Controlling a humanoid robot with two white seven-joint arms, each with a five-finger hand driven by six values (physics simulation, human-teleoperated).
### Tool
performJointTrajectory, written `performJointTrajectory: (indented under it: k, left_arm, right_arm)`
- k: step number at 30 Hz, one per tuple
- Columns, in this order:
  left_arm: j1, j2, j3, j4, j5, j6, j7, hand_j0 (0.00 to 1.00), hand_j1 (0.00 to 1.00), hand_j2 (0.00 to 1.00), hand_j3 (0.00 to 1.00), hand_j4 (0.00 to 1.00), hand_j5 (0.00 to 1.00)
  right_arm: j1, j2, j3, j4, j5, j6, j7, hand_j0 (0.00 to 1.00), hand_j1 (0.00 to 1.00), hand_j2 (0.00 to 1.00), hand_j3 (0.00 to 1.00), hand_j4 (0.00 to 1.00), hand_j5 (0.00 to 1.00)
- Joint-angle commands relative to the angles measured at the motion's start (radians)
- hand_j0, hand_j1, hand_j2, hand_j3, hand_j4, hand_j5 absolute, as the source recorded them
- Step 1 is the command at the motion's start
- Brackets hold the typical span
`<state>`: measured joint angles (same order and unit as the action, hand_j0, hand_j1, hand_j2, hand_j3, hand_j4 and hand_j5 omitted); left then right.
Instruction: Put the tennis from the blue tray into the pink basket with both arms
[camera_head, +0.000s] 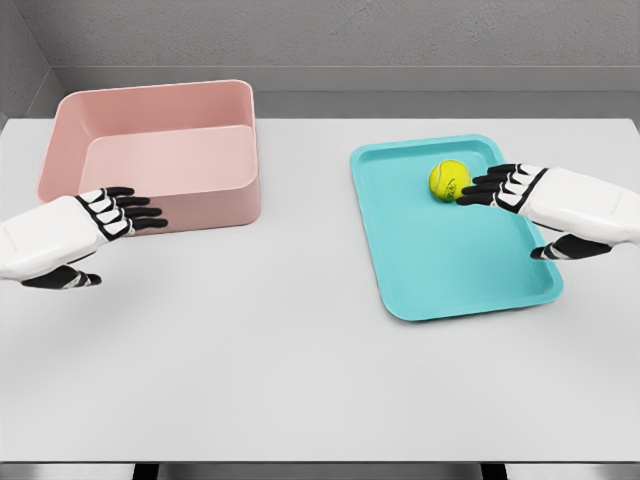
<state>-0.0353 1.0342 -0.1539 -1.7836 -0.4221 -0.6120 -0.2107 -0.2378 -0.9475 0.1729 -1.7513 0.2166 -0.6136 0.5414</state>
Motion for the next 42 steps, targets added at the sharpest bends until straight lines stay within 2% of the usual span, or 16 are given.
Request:
performJointTrajectory:
  k: [1,6,9,13,16,19,23,27,29,34,42]
  left_arm:
    - [0.0,0.0,-0.001,0.0,0.006,0.001,0.001,1.0,1.0,1.0,1.0,1.0,1.0]
    - [0.0,0.0,-0.007,0.0,0.006,0.001,0.001,1.0,1.0,1.0,1.0,1.0,1.0]
    - [0.0,-0.005,-0.009,0.001,0.005,0.001,0.001,1.0,1.0,1.0,1.0,1.0,1.0]
    - [0.0,-0.005,-0.018,0.001,0.002,0.001,0.001,1.0,1.0,1.0,1.0,1.0,1.0]
    - [0.0,-0.005,-0.019,0.001,0.002,0.001,0.001,1.0,1.0,1.0,1.0,1.0,1.0]
    - [0.0,-0.006,-0.022,0.001,-0.001,0.001,0.001,1.0,1.0,1.0,1.0,1.0,1.0]
    - [0.0,-0.006,-0.027,0.001,-0.001,0.001,0.001,1.0,1.0,1.0,1.0,1.0,1.0]
    - [0.0,-0.006,-0.027,0.001,-0.001,0.001,0.001,1.0,1.0,1.0,1.0,1.0,1.0]
    - [-0.002,-0.006,-0.029,0.001,-0.001,0.001,0.001,1.0,1.0,1.0,1.0,1.0,1.0]
    - [0.0,-0.006,-0.03,0.004,-0.001,0.001,0.001,1.0,1.0,1.0,1.0,1.0,1.0]
    - [0.0,-0.006,-0.03,0.004,-0.001,0.001,0.001,1.0,1.0,1.0,1.0,1.0,1.0]
  right_arm:
    - [0.0,-0.002,0.0,-0.001,-0.006,0.003,-0.001,1.0,1.0,1.0,1.0,1.0,1.0]
    - [-0.008,-0.005,0.02,-0.002,-0.003,0.003,0.002,1.0,1.0,1.0,1.0,1.0,1.0]
    - [-0.121,0.001,0.077,0.003,0.009,0.003,-0.009,1.0,1.0,1.0,1.0,1.0,1.0]
    - [-0.178,0.013,0.137,0.007,0.009,0.003,0.002,1.0,1.0,1.0,1.0,1.0,1.0]
    - [-0.264,0.035,0.197,0.026,0.012,0.003,0.043,1.0,1.0,1.0,1.0,1.0,1.0]
    - [-0.337,0.069,0.281,0.09,0.013,0.003,0.069,0.99,0.99,0.99,0.99,0.99,0.99]
    - [-0.488,0.145,0.418,0.226,0.013,0.003,0.069,0.96,0.96,0.96,0.96,0.96,0.96]
    - [-0.575,0.202,0.511,0.331,0.03,0.003,0.069,0.96,0.96,0.96,0.96,0.96,0.96]
    - [-0.638,0.231,0.585,0.438,0.03,0.003,0.069,0.96,0.96,0.96,0.96,0.96,0.96]
    - [-0.661,0.262,0.622,0.555,0.033,0.003,0.069,0.97,0.97,0.97,0.97,0.97,0.97]
    - [-0.692,0.325,0.622,0.731,0.067,0.003,0.069,0.97,0.97,0.97,0.97,0.97,0.97]
